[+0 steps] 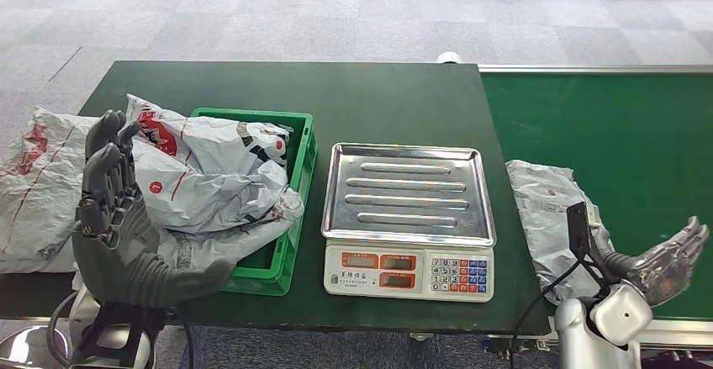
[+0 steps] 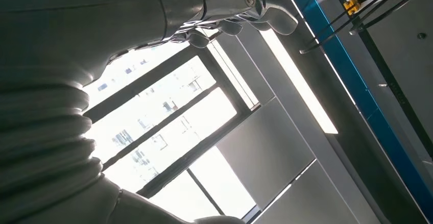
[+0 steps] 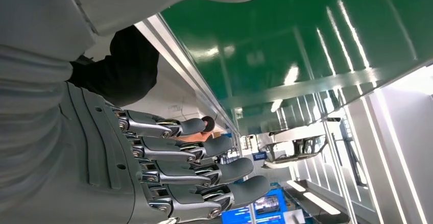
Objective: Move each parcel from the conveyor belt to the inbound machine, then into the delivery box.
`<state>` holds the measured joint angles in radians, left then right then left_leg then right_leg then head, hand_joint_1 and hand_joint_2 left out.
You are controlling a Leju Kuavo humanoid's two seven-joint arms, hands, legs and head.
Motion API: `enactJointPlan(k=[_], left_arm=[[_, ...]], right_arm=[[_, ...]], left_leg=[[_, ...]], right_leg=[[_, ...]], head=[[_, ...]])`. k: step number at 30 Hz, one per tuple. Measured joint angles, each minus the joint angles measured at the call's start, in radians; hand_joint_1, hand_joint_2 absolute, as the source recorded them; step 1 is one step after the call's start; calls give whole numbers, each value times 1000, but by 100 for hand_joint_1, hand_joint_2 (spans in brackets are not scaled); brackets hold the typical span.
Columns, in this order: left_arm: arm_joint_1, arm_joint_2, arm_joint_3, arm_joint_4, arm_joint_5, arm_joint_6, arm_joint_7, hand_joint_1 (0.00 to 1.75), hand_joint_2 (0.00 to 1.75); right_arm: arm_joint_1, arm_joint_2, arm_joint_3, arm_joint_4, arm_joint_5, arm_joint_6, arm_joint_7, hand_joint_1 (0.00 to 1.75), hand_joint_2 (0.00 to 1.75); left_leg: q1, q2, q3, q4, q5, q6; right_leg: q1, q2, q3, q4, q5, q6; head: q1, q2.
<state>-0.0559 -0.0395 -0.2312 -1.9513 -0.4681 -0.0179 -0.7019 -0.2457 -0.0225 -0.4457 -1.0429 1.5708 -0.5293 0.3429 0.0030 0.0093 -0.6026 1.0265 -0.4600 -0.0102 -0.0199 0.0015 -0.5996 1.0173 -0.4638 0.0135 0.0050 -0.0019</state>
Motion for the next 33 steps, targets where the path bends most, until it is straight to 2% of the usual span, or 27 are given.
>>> enactJointPlan(k=[6, 13, 20, 26, 30, 33], left_arm=[[-7, -11, 0, 0, -25, 0, 3, 0, 175], [-18, -32, 0, -4, -57, -6, 10, 0, 175], [-21, -40, 0, -9, -64, -11, 13, 0, 175], [-33, -40, 0, -4, -72, -15, 20, 0, 175], [-36, -41, 0, 1, -75, -18, 25, 0, 175], [-42, -44, 0, 1, -81, -23, 37, 0, 175]], right_arm=[[-40, -5, -47, 92, 0, 42, -4, 0, 175], [-71, -16, -39, 211, 0, 82, -4, 0, 175], [-85, -17, -36, 264, 0, 90, -8, 0, 175], [-97, -18, -38, 332, -22, 147, -78, 0, 175], [-97, -18, -48, 371, -23, 159, -82, 0, 175], [-97, -18, -63, 392, -17, 221, -64, 0, 175]], left_leg=[[0, 0, 0, 0, 0, 0], [0, 0, 0, 0, 0, 0], [0, 0, 0, 0, 0, 0], [0, 0, 0, 0, 0, 0], [0, 0, 0, 0, 0, 1], [0, 0, 0, 0, 0, 1]], right_leg=[[0, 0, 0, 0, 0, 0], [0, 0, 0, 0, 0, 0], [0, 0, 0, 0, 0, 0], [0, 0, 0, 0, 0, 0], [0, 0, 0, 0, 0, 0], [0, 0, 0, 0, 0, 0]], head=[[0, 0], [0, 0], [0, 0], [0, 0], [0, 0], [0, 0]])
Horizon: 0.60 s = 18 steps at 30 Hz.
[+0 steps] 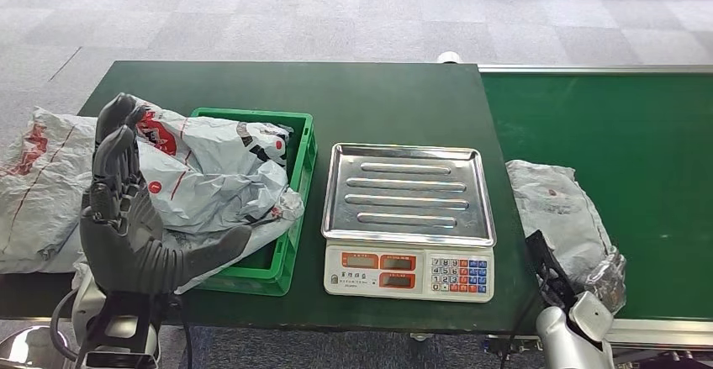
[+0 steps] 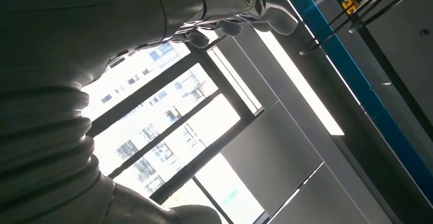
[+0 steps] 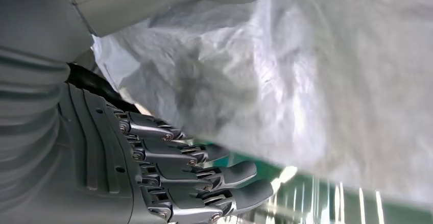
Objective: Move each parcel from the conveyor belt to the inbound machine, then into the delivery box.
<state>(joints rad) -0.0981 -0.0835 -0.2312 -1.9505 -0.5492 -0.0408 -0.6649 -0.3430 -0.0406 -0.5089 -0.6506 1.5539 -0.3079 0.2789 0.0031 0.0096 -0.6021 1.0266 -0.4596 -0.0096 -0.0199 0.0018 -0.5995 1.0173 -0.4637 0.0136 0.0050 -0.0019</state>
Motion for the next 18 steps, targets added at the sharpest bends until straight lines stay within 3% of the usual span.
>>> enactJointPlan(k=[5, 11, 15, 18], left_arm=[[-11, -10, 0, 4, -3, -13, 9, 0, 175], [-15, -12, 0, 9, -4, -15, 12, 0, 175], [-18, -13, 0, 8, -6, -15, 17, 0, 175], [-23, -13, 0, 8, -10, -15, 23, 0, 175]], right_arm=[[-28, -10, -17, 65, 14, 146, 42, 0, 175], [-70, -18, -20, 134, 14, 179, 43, 0, 175], [-85, -23, -21, 157, 14, 190, 41, 175, 175], [-92, -26, -22, 167, 13, 191, 28, 175, 175]], left_leg=[[0, 1, 3, 0, -1, 0], [1, 5, 12, 0, -4, 1], [1, 5, 15, 0, -3, 1], [1, 6, 17, 0, -3, 1]], right_leg=[[1, 1, 3, -1, 0, 0], [2, 3, 12, -2, -1, 0], [2, 3, 15, -2, -1, 0], [2, 4, 16, -2, -1, 0]], head=[[0, 0], [0, 0], [0, 0], [0, 0]])
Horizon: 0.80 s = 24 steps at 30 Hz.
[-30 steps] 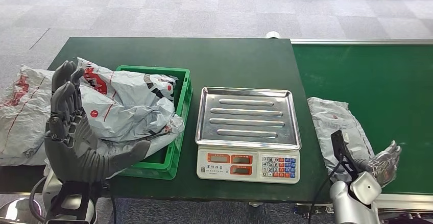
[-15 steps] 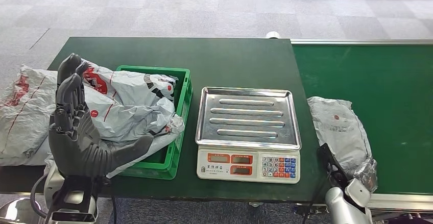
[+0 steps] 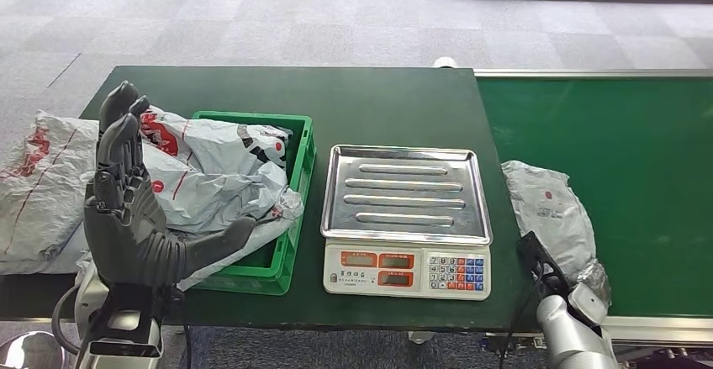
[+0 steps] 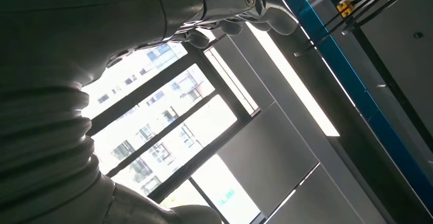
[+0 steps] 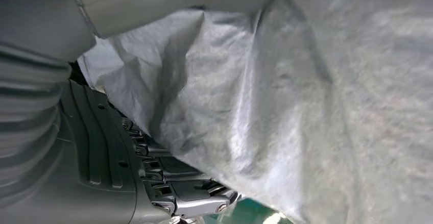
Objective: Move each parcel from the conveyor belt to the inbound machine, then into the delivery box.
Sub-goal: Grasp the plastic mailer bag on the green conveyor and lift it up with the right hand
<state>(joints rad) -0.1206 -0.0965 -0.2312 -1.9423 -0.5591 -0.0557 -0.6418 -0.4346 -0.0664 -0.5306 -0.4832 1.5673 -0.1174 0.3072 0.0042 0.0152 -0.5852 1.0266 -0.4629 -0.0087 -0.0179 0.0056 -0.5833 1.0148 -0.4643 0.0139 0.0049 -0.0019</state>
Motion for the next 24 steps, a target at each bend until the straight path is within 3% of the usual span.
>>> enactJointPlan(k=[20, 24], left_arm=[[-3, -9, 0, 0, -9, -2, 4, 0, 175], [-2, -9, 0, 0, -14, -1, 4, 0, 175]], right_arm=[[8, -7, 0, 4, -11, -55, -19, 175, 175], [22, -5, 0, -10, -14, -112, -20, 175, 175]], left_leg=[[0, 0, -1, 0, 0, 1], [0, -2, -1, 0, 0, 1]], right_leg=[[0, -1, 0, 0, -1, 0], [0, -2, 0, 0, -1, 0]], head=[[0, 0], [0, 0]])
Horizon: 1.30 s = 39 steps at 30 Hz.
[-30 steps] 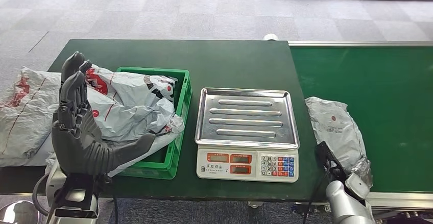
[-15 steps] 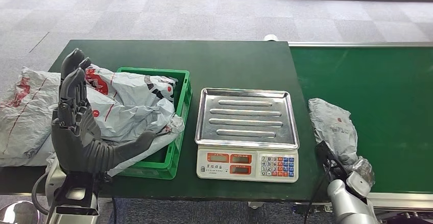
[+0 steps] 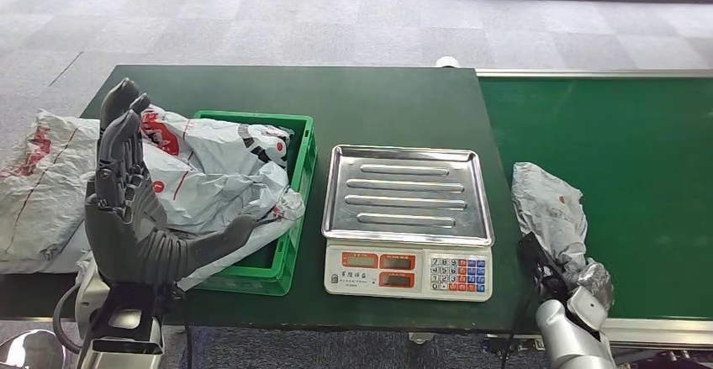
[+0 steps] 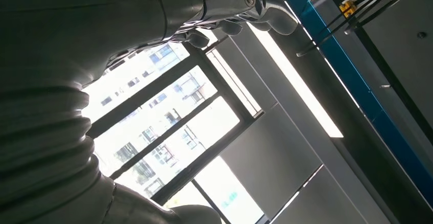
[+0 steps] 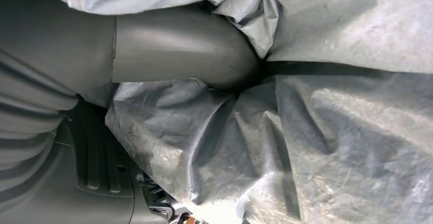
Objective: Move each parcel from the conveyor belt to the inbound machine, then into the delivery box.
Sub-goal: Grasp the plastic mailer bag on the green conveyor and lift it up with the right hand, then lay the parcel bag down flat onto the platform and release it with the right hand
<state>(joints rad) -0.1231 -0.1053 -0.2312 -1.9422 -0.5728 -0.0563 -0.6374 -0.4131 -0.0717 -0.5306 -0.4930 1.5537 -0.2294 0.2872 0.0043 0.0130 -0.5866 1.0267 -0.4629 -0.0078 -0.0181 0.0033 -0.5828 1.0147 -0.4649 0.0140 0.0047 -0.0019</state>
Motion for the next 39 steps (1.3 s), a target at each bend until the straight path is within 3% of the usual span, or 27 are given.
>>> enactJointPlan(k=[4, 11, 18, 23, 27, 32, 39], left_arm=[[12, 0, 0, -9, -16, 12, 3, 0, 175], [42, -1, 1, -41, -39, 37, 2, 0, 175], [53, -2, 1, -39, -37, 49, -11, 0, 175], [57, -1, 1, -33, -33, 60, -20, 0, 175], [69, 0, 1, -32, -30, 73, -36, 0, 175], [62, 1, 2, -23, -25, 71, -51, 0, 175], [51, 14, 2, 1, -4, 74, -52, 0, 175]], right_arm=[[87, 40, 0, -184, -16, -121, -10, 175, 175], [232, 185, 54, -853, 8, -148, -86, 175, 175], [297, 241, 154, -1158, 18, -172, -108, 175, 175], [310, 251, 189, -1220, -10, -159, -124, 175, 175], [304, 251, 245, -1210, -97, -40, -211, 175, 175], [260, 250, 437, -1082, -110, 57, -226, 175, 175], [232, 240, 662, -858, -148, 32, -202, 175, 175]], left_leg=[[0, -8, -6, 0, 2, 1], [0, -9, -10, -1, 2, 0], [1, -8, -10, -1, 1, 0], [1, -8, -10, -1, 1, 0], [1, -8, -10, -1, 1, 0], [2, -7, -10, -1, 3, -2], [4, -9, -11, -1, 3, -3]], right_leg=[[0, -8, -2, 0, 0, 0], [0, -7, -8, 1, -1, 0], [-1, -7, -8, 1, -3, 1], [-2, -7, -7, 1, -2, 2], [-1, -6, -7, 1, -2, 2], [1, -6, -7, 1, -2, 1], [2, -7, -8, 1, -2, 0]], head=[[0, 0], [0, 0], [0, 0], [0, 0], [0, 0], [0, 0], [0, 0]])
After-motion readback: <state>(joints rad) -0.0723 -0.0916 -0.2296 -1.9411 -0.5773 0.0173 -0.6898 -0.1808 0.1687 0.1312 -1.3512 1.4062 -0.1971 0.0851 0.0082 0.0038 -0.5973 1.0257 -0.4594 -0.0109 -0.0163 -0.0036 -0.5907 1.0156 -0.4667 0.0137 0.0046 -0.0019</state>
